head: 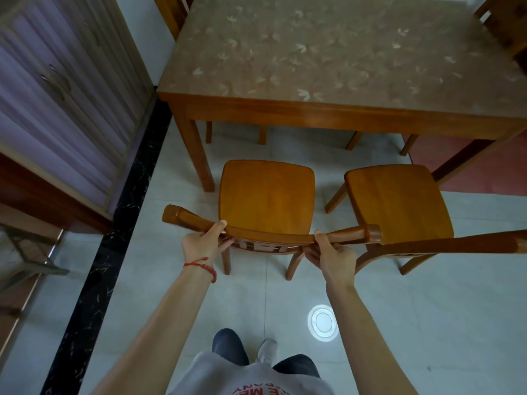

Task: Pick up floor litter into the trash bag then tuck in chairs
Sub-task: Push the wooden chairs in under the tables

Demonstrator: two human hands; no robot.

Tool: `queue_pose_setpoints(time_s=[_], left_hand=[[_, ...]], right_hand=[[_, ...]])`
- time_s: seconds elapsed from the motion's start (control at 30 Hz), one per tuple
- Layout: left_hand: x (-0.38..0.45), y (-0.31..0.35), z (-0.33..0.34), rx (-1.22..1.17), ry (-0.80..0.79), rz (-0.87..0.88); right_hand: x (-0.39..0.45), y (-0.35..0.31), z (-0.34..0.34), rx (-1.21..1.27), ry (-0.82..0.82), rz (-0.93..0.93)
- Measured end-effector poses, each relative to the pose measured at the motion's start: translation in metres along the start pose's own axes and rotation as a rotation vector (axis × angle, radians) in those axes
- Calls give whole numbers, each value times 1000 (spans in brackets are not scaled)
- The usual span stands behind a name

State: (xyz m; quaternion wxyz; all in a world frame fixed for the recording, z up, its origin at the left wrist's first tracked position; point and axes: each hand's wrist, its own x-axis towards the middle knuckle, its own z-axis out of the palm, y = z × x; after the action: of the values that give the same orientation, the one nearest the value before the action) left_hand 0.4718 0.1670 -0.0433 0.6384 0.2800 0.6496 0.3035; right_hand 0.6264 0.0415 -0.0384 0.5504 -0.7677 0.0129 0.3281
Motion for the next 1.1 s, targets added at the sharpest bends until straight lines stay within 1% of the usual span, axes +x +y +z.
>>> queue_pose_setpoints(time_s=[0.2, 0.4, 0.53, 0.73, 0.9, 1.1], left_hand=[[3, 5, 28, -64, 21, 9], [8, 7, 51, -86, 23, 10], [23, 17, 52, -82, 68, 0], [53, 43, 66, -112, 43, 26], [73, 55, 85, -101, 16, 20], [98, 80, 108, -108, 2, 16]], right_hand=[[22, -23, -7, -5, 8, -55], [45, -36, -11, -17, 6, -35], [49, -33, 2, 10, -24, -47], [70, -54, 29, 11, -12, -60], [96, -71, 43, -8, 37, -38], [124, -91, 61, -4, 35, -19]])
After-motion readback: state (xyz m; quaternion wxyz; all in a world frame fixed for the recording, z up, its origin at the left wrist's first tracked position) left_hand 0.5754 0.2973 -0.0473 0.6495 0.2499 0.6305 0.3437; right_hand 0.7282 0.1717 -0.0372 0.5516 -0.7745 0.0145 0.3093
